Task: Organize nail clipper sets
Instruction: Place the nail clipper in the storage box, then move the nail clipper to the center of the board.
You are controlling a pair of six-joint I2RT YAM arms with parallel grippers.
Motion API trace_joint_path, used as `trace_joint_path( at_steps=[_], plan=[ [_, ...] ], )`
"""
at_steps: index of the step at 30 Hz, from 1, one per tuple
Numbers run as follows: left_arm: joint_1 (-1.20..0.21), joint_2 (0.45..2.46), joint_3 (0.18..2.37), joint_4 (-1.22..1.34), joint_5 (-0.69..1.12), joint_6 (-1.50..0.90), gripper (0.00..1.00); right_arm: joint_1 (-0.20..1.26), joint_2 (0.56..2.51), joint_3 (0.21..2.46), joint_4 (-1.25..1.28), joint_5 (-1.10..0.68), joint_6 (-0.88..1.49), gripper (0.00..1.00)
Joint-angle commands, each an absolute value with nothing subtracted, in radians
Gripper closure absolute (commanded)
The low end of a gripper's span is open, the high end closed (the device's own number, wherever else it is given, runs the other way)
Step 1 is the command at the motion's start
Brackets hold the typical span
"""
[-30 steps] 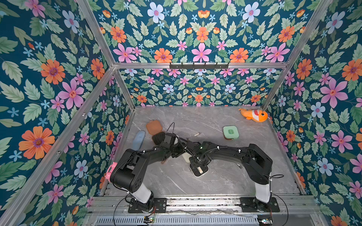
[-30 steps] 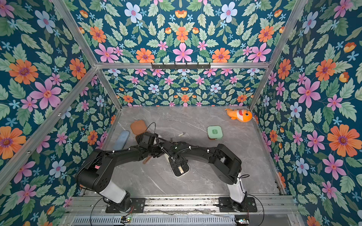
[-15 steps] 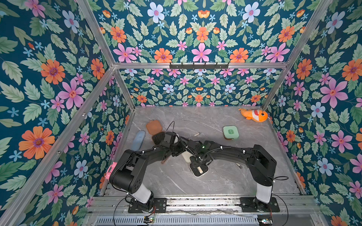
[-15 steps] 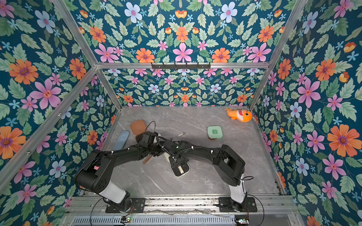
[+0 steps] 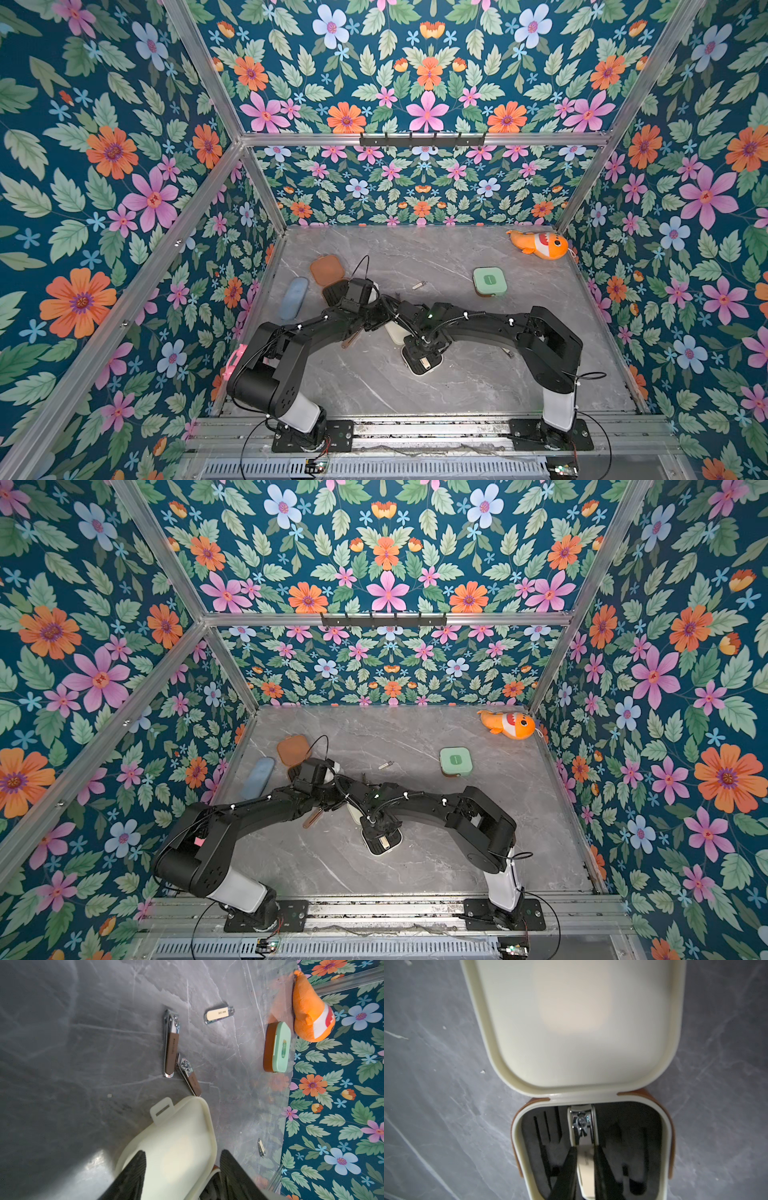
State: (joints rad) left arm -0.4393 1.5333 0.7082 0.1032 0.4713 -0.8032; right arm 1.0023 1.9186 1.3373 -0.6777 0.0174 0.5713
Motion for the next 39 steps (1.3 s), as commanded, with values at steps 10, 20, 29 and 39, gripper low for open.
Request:
trace_joint_path(
  at_steps=[10, 20, 29, 39],
  plan=[
    [-0.432, 1.358, 0.764, -0.045, 0.369, -0.752, 0.34, 0.898, 1.701, 1.31, -0.729, 0.1, 0.572, 0.56],
    [-0.388, 1.232, 0.67, -0.092, 0.313, -0.75, 0.28, 0.746, 1.618, 1.264, -0.755, 0.147, 0.555, 0.34],
    [-0.37, 1.203, 0.601, -0.076, 0.328, -0.757, 0.28, 0.605, 1.6, 1.185, -0.757, 0.113, 0.573, 0.27],
    [-0.365, 1.259, 0.615, -0.034, 0.35, -0.756, 0.28, 0.576, 1.609, 1.092, -0.603, -0.052, 0.647, 0.3]
  ],
)
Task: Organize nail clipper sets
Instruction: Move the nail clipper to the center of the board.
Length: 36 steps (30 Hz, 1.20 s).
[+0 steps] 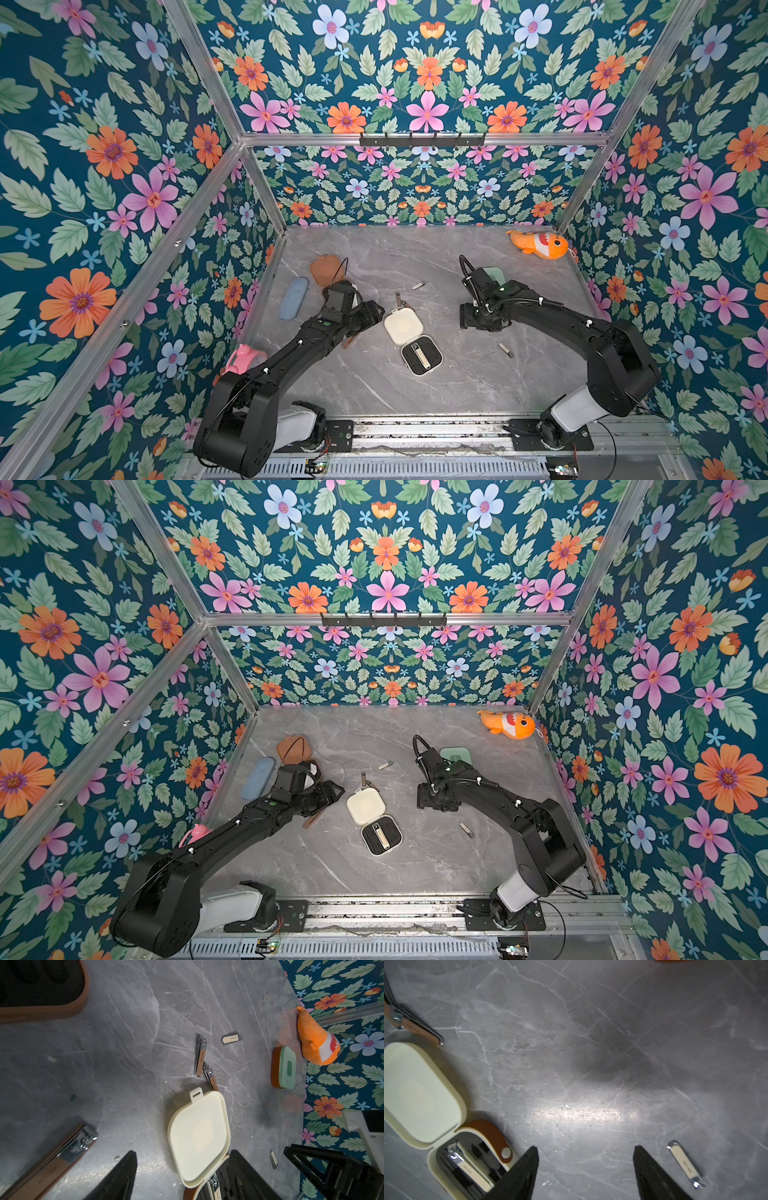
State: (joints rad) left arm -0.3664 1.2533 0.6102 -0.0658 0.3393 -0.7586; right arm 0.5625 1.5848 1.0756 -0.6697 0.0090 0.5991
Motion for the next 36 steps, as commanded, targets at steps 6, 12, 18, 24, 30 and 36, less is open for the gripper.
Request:
trace_joint_path(
  at_steps=[6, 12, 18, 24, 30, 36],
  plan=[
    [-0.364, 1.249, 0.605, -0.04, 0.339, -0.753, 0.28, 0.637, 1.802, 1.283, -0.601, -0.059, 0.68, 0.34],
    [-0.36, 1.239, 0.591, -0.041, 0.338, -0.752, 0.28, 0.63, 1.998, 1.559, -0.672, 0.039, 0.75, 0.34],
    [-0.361, 1.232, 0.565, -0.018, 0.351, -0.763, 0.28, 0.622, 2.196, 1.844, -0.766, 0.089, 0.834, 0.34],
    [-0.362, 1.235, 0.545, -0.002, 0.368, -0.763, 0.28, 0.623, 2.396, 2.147, -0.939, 0.154, 0.907, 0.34],
    [-0.36, 1.232, 0.519, 0.023, 0.382, -0.773, 0.28, 0.624, 2.502, 2.305, -1.03, 0.209, 0.93, 0.32],
    [-0.361, 1.223, 0.509, 0.03, 0.387, -0.776, 0.28, 0.633, 2.591, 2.425, -1.09, 0.197, 0.909, 0.33]
  ],
)
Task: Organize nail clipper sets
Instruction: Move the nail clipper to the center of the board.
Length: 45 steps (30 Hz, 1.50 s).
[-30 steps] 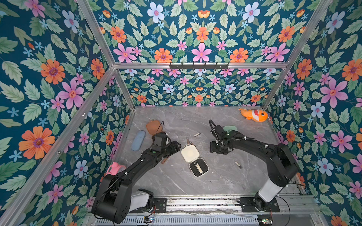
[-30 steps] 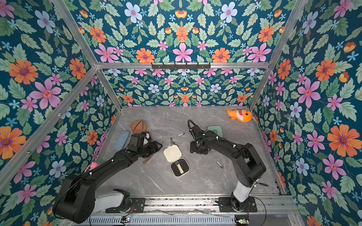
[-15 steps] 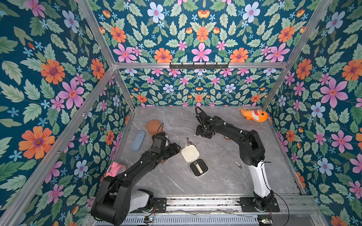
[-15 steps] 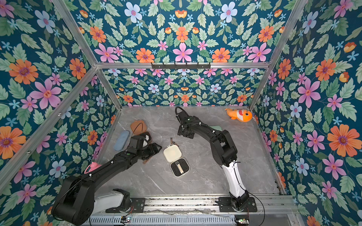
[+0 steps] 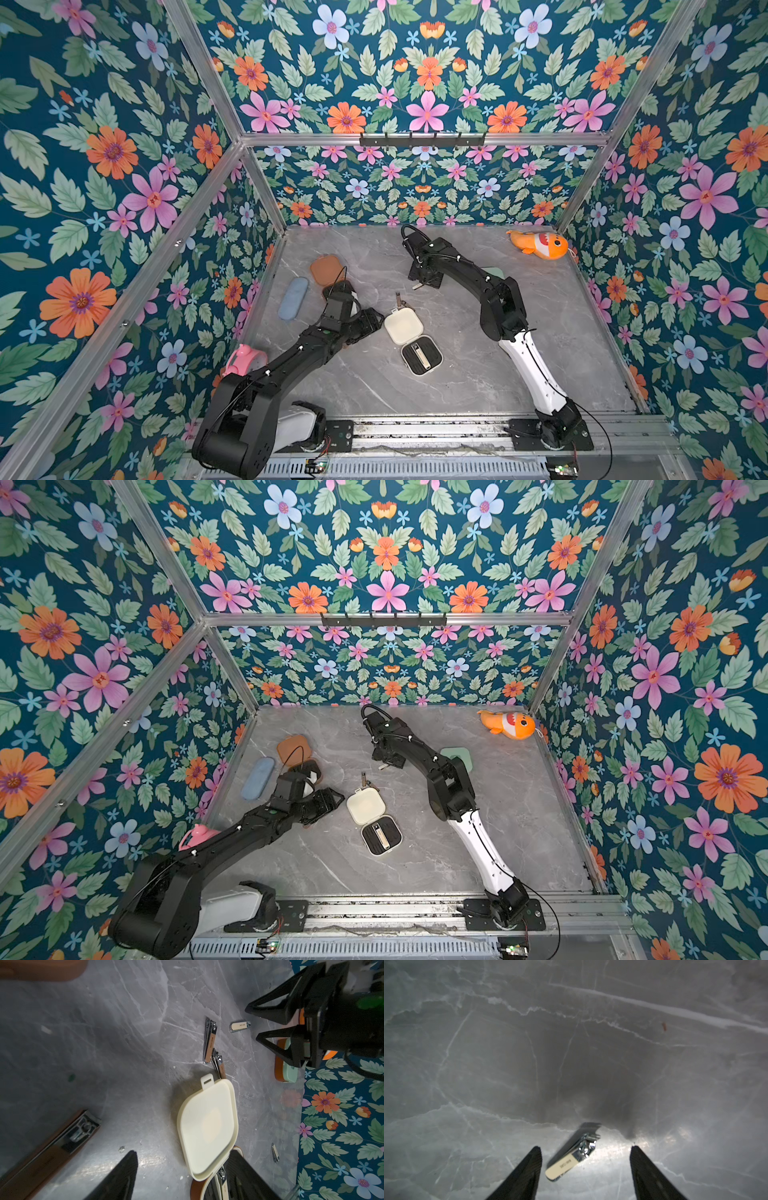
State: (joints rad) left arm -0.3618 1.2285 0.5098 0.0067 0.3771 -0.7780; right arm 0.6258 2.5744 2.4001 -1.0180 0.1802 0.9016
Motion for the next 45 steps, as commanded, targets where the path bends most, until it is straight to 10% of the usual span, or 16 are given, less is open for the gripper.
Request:
trace_joint_path(
  at_steps=[1, 35, 45],
  plan=[
    [-0.361, 1.22, 0.507, 0.028, 0.385, -0.776, 0.28, 0.634, 2.597, 2.431, -1.095, 0.195, 0.908, 0.33],
    [-0.362, 1.26, 0.528, 0.046, 0.388, -0.797, 0.29, 0.568, 2.408, 1.973, -0.85, 0.018, 0.703, 0.84],
    [-0.395, 1.328, 0.607, 0.039, 0.405, -0.792, 0.29, 0.569, 2.077, 1.501, -0.689, 0.033, 0.553, 0.89]
  ],
)
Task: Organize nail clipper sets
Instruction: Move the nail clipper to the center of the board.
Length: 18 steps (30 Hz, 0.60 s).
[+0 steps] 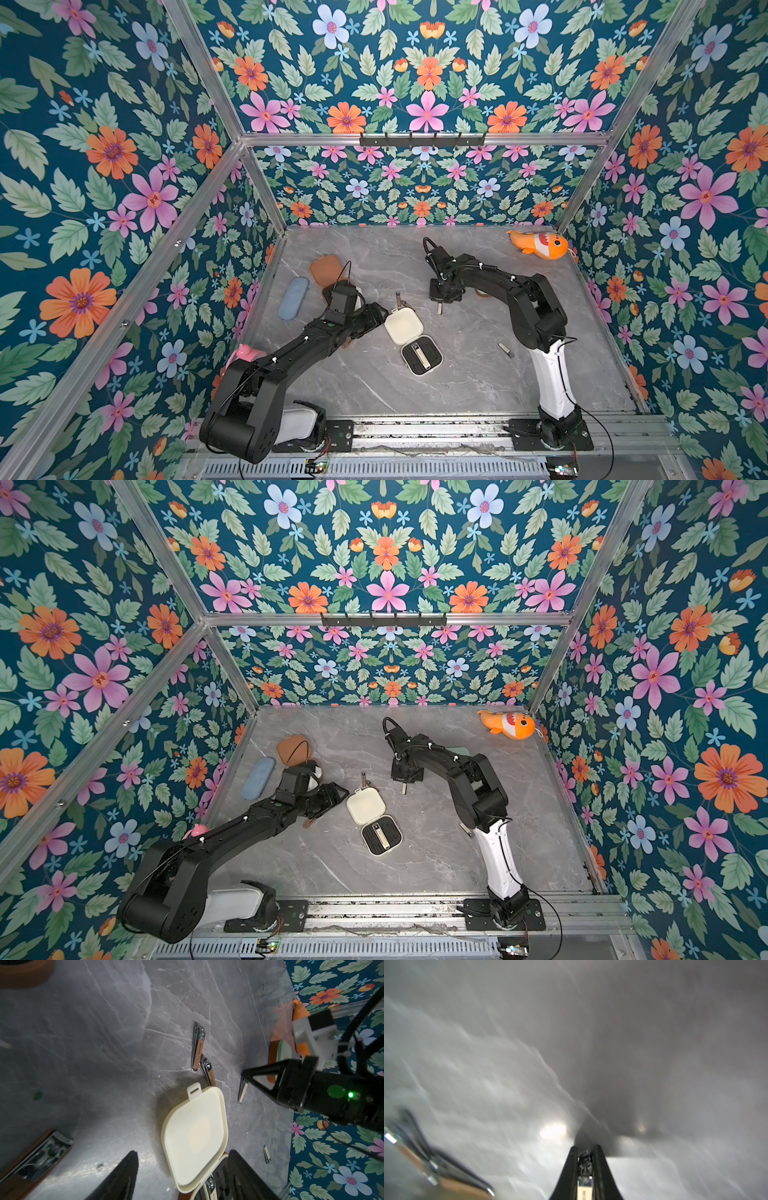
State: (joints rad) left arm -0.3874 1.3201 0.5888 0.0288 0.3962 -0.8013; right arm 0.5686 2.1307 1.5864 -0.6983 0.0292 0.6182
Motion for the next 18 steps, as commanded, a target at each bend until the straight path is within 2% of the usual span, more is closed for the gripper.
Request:
trace_joint_path(
  at_steps=[1, 7, 12, 16, 18],
  plan=[
    [-0.402, 1.335, 0.618, 0.037, 0.403, -0.793, 0.3, 0.57, 2.042, 1.445, -0.679, 0.035, 0.539, 0.89],
    [-0.457, 1.398, 0.693, 0.042, 0.388, -0.8, 0.3, 0.599, 1.858, 1.143, -0.588, -0.015, 0.505, 0.88],
    [-0.501, 1.469, 0.749, 0.055, 0.376, -0.806, 0.3, 0.678, 1.809, 1.06, -0.597, -0.04, 0.532, 0.87],
    [-0.519, 1.503, 0.773, 0.067, 0.37, -0.814, 0.3, 0.708, 1.811, 1.052, -0.613, -0.057, 0.578, 0.8],
    [-0.523, 1.508, 0.777, 0.069, 0.367, -0.817, 0.3, 0.708, 1.816, 1.058, -0.622, -0.058, 0.592, 0.73]
  ],
)
